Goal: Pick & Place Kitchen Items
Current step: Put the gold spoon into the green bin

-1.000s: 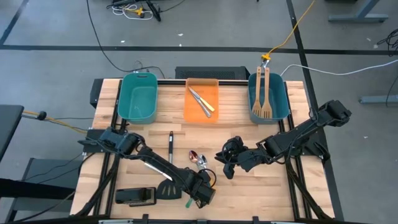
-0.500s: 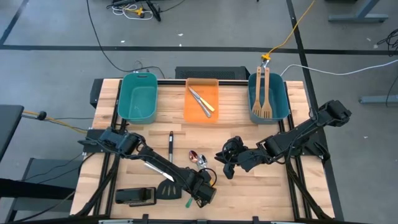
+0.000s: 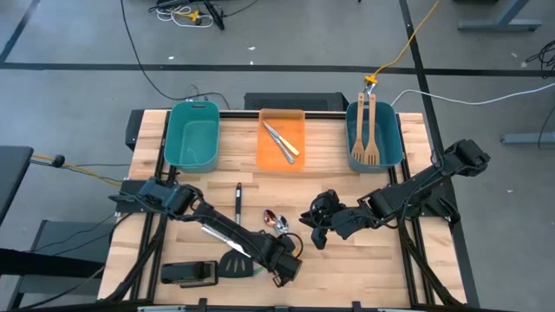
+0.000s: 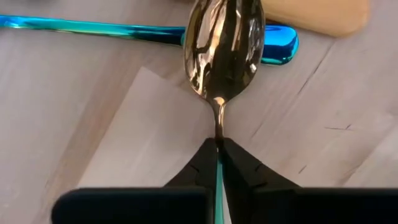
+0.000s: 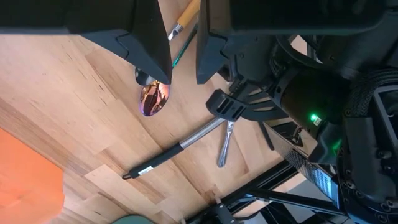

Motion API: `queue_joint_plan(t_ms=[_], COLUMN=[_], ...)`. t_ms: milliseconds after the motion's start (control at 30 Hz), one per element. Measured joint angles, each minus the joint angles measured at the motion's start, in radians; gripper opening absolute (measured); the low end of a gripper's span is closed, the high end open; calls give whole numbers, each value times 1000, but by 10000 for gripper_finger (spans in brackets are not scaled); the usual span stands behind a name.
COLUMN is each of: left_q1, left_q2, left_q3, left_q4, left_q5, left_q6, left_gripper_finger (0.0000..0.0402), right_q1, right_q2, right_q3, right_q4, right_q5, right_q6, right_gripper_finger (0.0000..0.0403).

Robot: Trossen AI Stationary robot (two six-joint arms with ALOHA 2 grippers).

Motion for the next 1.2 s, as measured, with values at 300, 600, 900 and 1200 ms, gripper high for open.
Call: queue_joint_plan(t_ms=[300, 600, 900, 1200], left_q1=[6, 6, 5, -1], left_q2=[-2, -3, -36, -55], left_q3=[0, 0, -2, -6], left_q4=[-4, -7, -6, -9], left_q5=[0, -6, -18, -53], left_q6=[1, 8, 14, 12], left_gripper_finger=[10, 10, 10, 10], right_q1=[1, 1, 1, 1], right_q2=[0, 0, 0, 0], right_q3=[0, 0, 0, 0], right_q4=[-1, -2, -3, -3], right_q5=[0, 0, 0, 28], right_q6=[0, -3, -7, -8], right_gripper_finger=[84, 84, 84, 84])
